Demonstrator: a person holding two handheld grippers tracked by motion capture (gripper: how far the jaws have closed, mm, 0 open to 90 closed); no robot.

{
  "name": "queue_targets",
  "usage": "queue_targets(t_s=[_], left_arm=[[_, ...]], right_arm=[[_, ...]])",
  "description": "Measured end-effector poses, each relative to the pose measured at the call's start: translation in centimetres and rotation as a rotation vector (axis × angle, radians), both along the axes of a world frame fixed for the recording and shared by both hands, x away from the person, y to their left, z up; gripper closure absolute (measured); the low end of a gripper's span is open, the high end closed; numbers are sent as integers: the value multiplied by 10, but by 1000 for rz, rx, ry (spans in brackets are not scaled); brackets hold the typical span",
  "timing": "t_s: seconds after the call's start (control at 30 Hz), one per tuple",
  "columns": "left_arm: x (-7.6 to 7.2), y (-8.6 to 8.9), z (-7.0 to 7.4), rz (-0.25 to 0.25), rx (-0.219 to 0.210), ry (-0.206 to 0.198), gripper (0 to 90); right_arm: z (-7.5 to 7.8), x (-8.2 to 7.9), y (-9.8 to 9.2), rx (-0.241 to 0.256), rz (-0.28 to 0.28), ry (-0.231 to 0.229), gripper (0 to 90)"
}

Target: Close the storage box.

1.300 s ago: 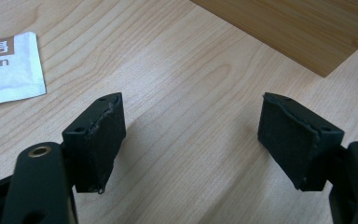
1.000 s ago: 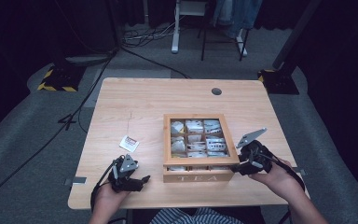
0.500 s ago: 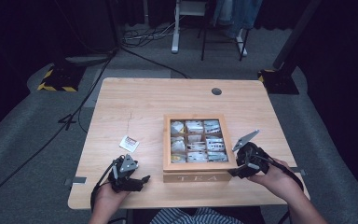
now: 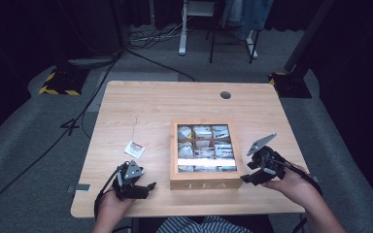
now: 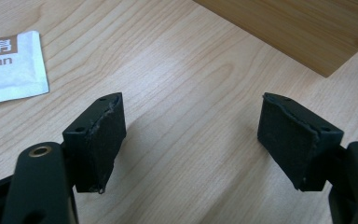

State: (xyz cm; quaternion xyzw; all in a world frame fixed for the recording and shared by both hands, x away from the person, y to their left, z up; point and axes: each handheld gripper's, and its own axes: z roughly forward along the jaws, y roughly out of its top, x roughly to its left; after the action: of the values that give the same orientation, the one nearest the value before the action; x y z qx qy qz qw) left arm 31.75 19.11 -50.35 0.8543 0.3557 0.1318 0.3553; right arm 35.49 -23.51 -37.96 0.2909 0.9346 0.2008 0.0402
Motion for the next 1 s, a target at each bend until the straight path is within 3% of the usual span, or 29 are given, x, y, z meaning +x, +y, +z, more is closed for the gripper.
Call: queue_targets(t_s=[0.23,0.37,0.63,0.67,1.0], left_arm=[[-1,2,0,10,2,-4,241],[-1,3,0,7,4,-5,241],[-1,3,0,7,4,-6,243],[0,3,0,9,3,-5,243],[1,4,0,17,3,-4,243]], right_arm=[[22,5,-15,165,-51,-132,407],[25,9,-27,233,-91,-172,437],[27,18,-48,298,-171,-279,425],[24,22,-55,312,-195,-312,426],[5,40,-85,343,-293,-391,438]])
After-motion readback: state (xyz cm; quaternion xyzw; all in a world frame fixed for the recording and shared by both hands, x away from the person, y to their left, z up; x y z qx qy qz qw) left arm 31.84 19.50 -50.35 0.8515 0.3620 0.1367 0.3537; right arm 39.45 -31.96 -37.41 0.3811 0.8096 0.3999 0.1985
